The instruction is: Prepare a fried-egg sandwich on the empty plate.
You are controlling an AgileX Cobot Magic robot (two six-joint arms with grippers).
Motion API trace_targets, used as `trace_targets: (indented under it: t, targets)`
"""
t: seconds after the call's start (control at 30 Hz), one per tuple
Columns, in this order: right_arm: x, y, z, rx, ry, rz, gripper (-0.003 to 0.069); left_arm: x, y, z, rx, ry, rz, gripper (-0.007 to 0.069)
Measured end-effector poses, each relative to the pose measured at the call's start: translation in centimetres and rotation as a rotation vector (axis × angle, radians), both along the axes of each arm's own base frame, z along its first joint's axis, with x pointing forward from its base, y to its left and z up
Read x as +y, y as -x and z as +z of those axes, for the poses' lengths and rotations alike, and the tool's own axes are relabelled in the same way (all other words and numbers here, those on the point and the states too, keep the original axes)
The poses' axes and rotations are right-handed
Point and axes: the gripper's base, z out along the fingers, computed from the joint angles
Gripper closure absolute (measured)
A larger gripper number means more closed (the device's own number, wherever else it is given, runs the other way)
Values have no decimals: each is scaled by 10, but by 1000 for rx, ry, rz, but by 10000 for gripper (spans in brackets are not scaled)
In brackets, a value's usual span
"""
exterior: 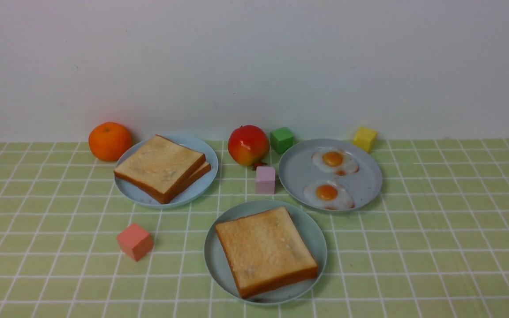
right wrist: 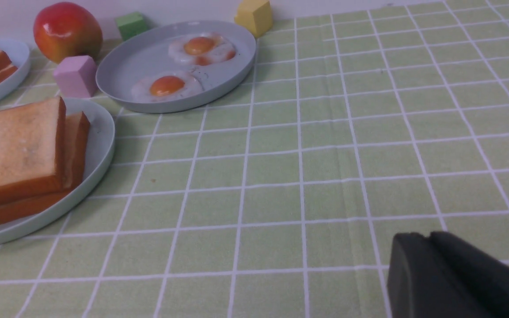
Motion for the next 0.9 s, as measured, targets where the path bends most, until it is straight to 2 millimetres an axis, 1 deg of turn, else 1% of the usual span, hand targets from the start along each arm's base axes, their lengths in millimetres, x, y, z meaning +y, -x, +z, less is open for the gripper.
trace_targets:
  t: [0.37, 0.9]
  targets:
    - [0, 0, 0, 0, 0, 0, 592, 0, 0, 0, 0, 0, 0, 638]
    - [0, 0, 0, 0, 0, 0, 566, 0, 0, 0, 0, 1, 0, 637]
